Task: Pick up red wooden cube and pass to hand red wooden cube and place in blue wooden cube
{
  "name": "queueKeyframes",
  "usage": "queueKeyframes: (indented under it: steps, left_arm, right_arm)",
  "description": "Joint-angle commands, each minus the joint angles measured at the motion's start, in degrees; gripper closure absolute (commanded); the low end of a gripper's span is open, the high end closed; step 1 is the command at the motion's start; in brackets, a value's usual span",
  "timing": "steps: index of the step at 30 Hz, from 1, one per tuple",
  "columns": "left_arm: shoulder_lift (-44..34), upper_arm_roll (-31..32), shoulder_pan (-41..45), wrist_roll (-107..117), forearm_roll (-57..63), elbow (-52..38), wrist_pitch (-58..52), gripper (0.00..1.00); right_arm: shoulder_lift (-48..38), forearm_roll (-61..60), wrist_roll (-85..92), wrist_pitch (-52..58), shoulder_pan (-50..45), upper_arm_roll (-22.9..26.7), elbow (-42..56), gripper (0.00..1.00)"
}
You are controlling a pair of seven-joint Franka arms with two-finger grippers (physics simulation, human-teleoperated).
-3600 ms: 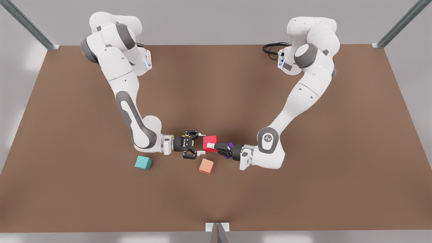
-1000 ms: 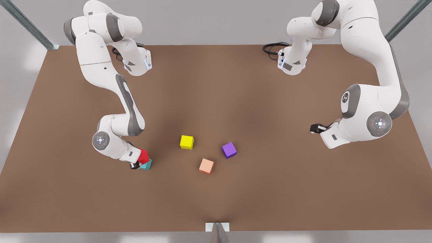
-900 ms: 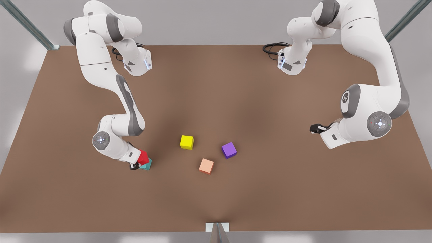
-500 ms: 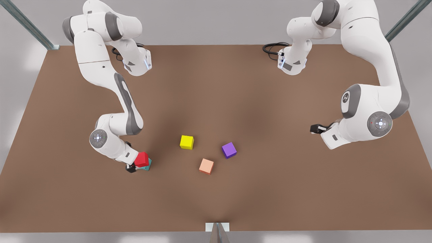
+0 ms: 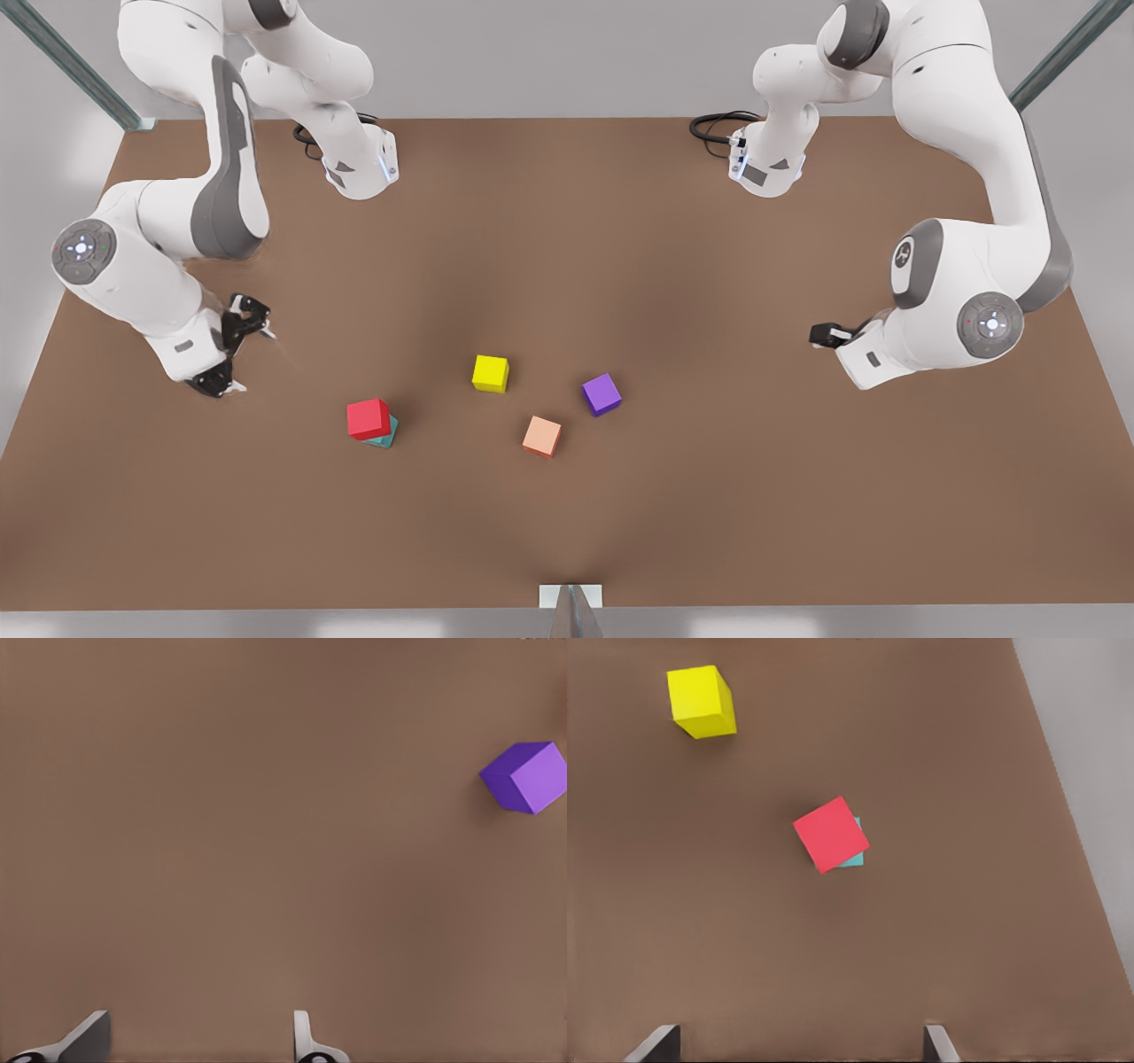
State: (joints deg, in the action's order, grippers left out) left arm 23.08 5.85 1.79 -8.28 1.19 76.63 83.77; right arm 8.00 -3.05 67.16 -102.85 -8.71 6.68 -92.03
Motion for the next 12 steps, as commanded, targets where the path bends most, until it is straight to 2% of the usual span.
queueKeyframes:
  steps: [1, 4, 12]
  left_arm:
    - [-0.05, 0.04, -0.20, 0.46, 0.13, -0.07, -1.68, 0.00]
    - [-0.05, 0.04, -0.11, 0.46, 0.04, -0.08, -1.68, 0.00]
    - [-0.05, 0.12, 0.06, 0.55, 0.04, -0.25, -3.27, 0.00]
  right_arm:
    - [-4.66, 2.00, -71.56, 14.16, -0.08, 0.08, 0.18, 0.00]
    - [-4.40, 1.82, -68.48, 17.15, 0.01, 2.28, 3.25, 0.00]
    - [-4.31, 1.82, -68.12, 17.15, 0.10, 3.16, 3.78, 0.00]
